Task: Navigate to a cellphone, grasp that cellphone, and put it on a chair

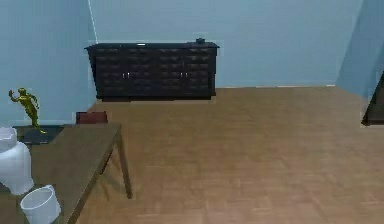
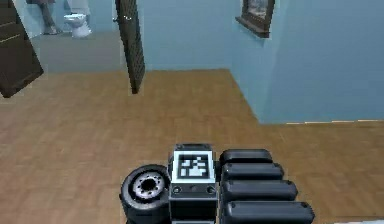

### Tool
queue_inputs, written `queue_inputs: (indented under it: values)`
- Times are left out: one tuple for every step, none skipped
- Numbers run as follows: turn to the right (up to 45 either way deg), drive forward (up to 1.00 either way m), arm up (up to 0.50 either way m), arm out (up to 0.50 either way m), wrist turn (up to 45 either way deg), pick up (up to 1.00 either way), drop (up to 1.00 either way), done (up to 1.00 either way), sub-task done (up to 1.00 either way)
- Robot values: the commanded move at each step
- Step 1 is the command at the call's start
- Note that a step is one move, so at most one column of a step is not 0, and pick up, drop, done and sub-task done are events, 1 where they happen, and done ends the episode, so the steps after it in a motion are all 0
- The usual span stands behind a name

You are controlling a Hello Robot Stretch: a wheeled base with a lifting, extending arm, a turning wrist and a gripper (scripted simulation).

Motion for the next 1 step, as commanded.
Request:
queue_inputs:
  values:
    - [-45.0,0.0,0.0,0.0,0.0,0.0,0.0,0.0,0.0]
